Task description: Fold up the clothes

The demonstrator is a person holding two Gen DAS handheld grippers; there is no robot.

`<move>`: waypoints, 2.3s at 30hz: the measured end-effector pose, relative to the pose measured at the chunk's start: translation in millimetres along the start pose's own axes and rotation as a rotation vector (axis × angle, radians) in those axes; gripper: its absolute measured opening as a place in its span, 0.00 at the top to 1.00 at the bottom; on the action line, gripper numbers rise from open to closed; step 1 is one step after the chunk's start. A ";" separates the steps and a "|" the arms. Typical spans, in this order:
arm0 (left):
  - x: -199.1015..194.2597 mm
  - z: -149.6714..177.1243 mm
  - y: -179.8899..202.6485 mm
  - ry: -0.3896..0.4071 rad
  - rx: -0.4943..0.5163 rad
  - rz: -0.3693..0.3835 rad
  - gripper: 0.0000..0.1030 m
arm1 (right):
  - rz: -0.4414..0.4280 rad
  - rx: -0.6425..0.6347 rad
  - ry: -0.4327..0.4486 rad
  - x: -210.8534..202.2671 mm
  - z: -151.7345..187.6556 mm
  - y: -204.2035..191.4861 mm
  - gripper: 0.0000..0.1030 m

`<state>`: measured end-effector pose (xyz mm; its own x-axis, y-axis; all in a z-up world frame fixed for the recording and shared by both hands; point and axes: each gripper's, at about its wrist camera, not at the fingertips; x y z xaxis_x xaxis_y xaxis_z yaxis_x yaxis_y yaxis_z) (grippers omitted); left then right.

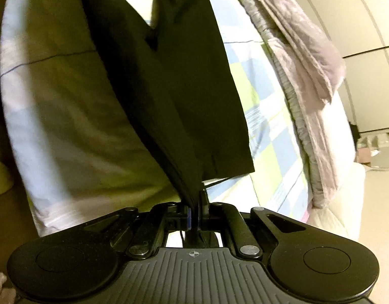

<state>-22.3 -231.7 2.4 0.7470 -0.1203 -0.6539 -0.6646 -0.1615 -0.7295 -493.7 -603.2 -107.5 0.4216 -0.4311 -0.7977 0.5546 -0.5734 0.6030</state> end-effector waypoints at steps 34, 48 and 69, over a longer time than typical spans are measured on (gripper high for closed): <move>405.6 -326.2 32.9 -0.172 0.381 0.209 0.98 | -0.444 0.299 -0.048 290.0 -7.2 217.7 0.97; 425.9 -332.6 36.1 -0.155 0.269 0.157 0.92 | -0.380 0.556 -0.002 282.5 13.7 237.2 0.96; 352.2 -319.6 -28.4 -0.081 -0.015 0.217 0.60 | -0.147 1.104 -0.084 235.9 61.7 228.9 0.50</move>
<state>265.3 -582.6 -143.1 0.5820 -0.0752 -0.8097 -0.8090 -0.1551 -0.5670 -311.5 -879.1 -157.8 0.3314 -0.3302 -0.8838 -0.3645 -0.9088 0.2029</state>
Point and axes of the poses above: each gripper's, at about its wrist camera, not at the fingertips, and x roughly the way its jaws point, y to its right, z to its underside, and after that the axes turned 9 degrees about -x, right-handed
